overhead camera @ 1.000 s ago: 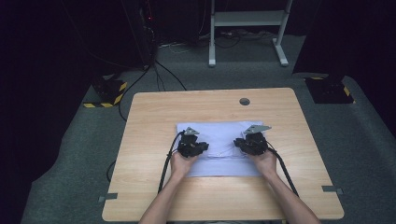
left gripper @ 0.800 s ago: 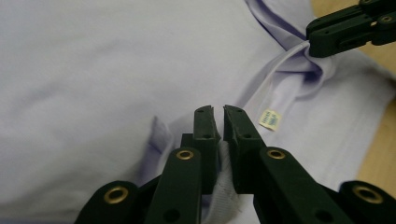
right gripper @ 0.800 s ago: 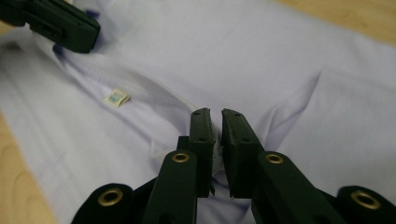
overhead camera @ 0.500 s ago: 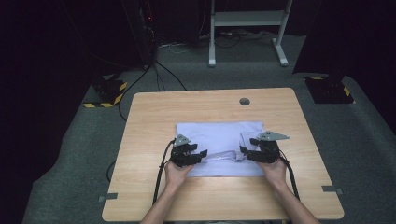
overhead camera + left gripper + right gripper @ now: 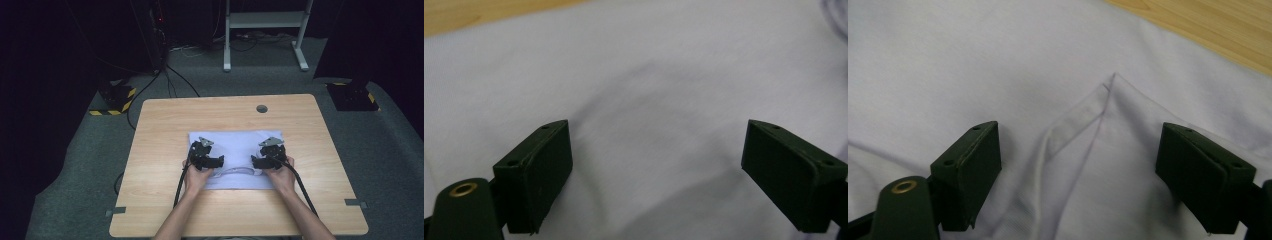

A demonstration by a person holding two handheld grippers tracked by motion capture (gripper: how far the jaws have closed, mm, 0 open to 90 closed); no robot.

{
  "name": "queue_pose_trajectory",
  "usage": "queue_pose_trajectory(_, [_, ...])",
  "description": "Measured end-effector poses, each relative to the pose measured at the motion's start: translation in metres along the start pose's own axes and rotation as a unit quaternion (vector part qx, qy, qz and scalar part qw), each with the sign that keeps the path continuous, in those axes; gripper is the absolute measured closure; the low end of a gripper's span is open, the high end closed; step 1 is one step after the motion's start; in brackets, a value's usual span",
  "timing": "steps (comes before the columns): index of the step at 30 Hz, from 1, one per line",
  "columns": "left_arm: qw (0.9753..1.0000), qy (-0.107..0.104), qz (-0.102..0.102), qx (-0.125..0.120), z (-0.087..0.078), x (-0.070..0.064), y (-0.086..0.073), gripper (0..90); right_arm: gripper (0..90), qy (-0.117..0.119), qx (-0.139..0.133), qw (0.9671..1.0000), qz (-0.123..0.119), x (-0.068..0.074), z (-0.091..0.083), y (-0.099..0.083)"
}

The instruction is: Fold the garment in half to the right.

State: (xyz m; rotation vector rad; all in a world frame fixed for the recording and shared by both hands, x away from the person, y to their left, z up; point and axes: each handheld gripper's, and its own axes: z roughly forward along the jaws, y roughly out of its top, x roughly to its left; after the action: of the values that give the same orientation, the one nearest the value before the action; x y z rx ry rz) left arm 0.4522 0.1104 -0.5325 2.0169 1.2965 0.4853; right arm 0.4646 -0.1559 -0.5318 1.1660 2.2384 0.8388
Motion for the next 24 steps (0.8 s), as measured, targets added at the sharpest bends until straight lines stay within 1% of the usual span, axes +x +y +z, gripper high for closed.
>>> queue_pose_trajectory(1, [1.0,0.002,0.002,0.001,0.0,0.002,-0.003,14.2,17.2,-0.002,0.002,1.0,0.0,-0.002,-0.001,-0.001])
queue_pose_trajectory(2, [1.0,-0.003,-0.003,-0.003,-0.001,0.005,-0.006,14.0,16.7,-0.005,0.005,1.0,-0.001,-0.004,-0.003,-0.003])
queue_pose_trajectory(3, [1.0,0.004,-0.001,-0.008,-0.004,0.007,-0.008,14.9,16.5,-0.005,0.007,1.0,-0.002,-0.007,-0.005,-0.005])
queue_pose_trajectory(4, [0.9999,0.013,0.003,-0.005,-0.006,0.008,-0.01,16.3,17.7,-0.002,0.004,1.0,0.004,-0.012,-0.009,-0.008])
queue_pose_trajectory(5, [0.9998,0.02,0.005,0.004,-0.007,0.01,-0.012,16.4,18.1,-0.008,0.005,0.9999,0.006,-0.014,-0.011,-0.011])
queue_pose_trajectory(6, [0.9998,0.019,0.002,-0.004,-0.009,0.013,-0.016,15.9,17.4,-0.014,0.009,0.9999,0.006,-0.017,-0.013,-0.015])
queue_pose_trajectory(7, [0.9998,0.018,-0.001,-0.006,-0.011,0.016,-0.017,16.6,17.5,-0.011,0.009,0.9998,0.015,-0.023,-0.017,-0.02])
queue_pose_trajectory(9, [0.9998,0.014,-0.014,-0.01,-0.015,0.02,-0.02,16.6,16.8,-0.009,0.01,0.9994,0.03,-0.03,-0.022,-0.026])
queue_pose_trajectory(11, [0.9995,0.008,-0.024,-0.022,-0.02,0.022,-0.021,16.2,16.2,-0.01,0.01,0.9992,0.037,-0.034,-0.026,-0.03])
queue_pose_trajectory(14, [0.999,-0.002,-0.022,-0.039,-0.022,0.018,-0.017,16.0,17.0,-0.009,-0.009,0.9993,0.036,-0.03,-0.031,-0.026])
queue_pose_trajectory(17, [0.999,-0.014,-0.009,-0.041,-0.017,0.009,-0.009,15.2,16.9,0.004,-0.023,0.9993,0.03,-0.019,-0.029,-0.014])
queue_pose_trajectory(19, [0.9992,-0.015,0.002,-0.037,-0.012,0.002,-0.005,15.0,16.8,0.006,-0.022,0.9996,0.019,-0.011,-0.022,-0.007])
queue_pose_trajectory(21, [0.9995,-0.015,0.007,-0.026,-0.006,0.0,-0.004,15.1,17.0,0.004,-0.013,0.9998,0.011,-0.005,-0.013,-0.004])
queue_pose_trajectory(23, [0.9999,-0.009,0.005,-0.01,-0.002,0.002,-0.006,14.9,16.9,0.001,0.002,1.0,0.005,-0.004,-0.005,-0.005])
queue_pose_trajectory(24, [0.9999,-0.005,0.01,-0.008,-0.001,0.003,-0.008,14.8,17.7,0.005,-0.002,0.9999,0.011,-0.006,-0.004,-0.008])
